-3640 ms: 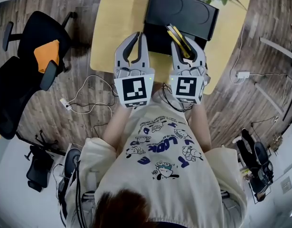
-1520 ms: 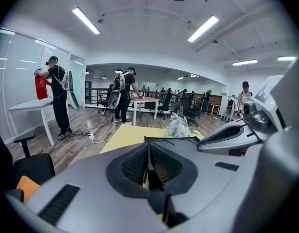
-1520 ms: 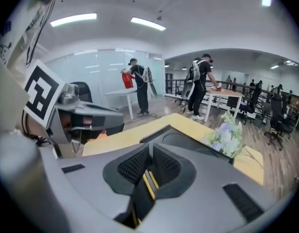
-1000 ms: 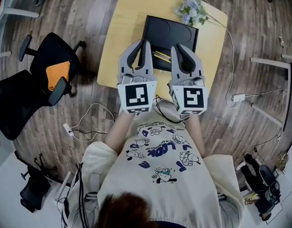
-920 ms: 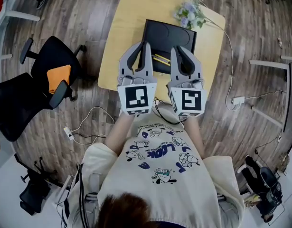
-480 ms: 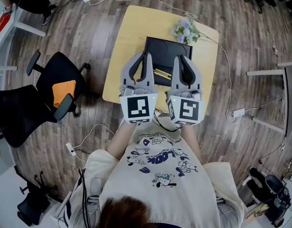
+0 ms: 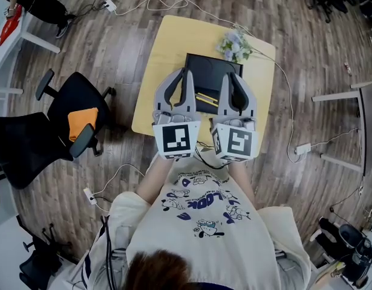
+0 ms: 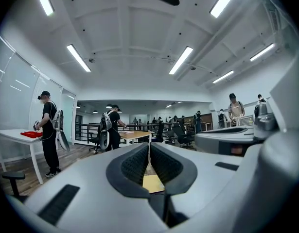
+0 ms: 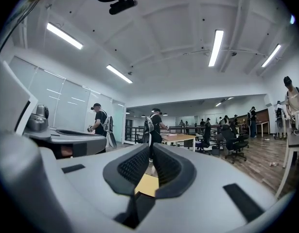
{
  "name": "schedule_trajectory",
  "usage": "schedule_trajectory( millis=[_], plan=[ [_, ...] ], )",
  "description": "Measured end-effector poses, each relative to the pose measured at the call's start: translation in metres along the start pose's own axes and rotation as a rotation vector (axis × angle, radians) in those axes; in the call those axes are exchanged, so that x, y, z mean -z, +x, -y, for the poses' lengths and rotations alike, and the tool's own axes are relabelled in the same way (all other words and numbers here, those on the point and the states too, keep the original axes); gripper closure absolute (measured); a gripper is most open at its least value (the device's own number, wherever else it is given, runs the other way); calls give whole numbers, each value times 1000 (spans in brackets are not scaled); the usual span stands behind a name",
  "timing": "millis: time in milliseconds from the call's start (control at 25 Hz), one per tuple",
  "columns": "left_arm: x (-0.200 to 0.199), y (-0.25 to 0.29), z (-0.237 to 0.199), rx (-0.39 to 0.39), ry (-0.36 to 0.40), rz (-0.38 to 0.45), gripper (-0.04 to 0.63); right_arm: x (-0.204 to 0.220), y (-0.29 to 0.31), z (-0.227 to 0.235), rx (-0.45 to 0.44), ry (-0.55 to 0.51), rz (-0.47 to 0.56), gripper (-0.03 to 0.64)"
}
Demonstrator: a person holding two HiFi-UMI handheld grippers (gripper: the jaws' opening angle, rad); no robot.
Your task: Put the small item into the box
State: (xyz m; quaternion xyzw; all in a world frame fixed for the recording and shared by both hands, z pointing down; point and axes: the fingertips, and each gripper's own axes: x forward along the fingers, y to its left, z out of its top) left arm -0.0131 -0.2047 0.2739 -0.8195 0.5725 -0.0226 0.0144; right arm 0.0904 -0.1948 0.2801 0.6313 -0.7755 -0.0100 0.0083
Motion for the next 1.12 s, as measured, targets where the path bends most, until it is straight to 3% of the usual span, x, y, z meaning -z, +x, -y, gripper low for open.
schedule_trajectory(
  millis=[1120],
  plan=[
    [-2, -9, 12, -8, 4, 0, 571, 3, -10, 8, -4, 12, -9, 574]
  ],
)
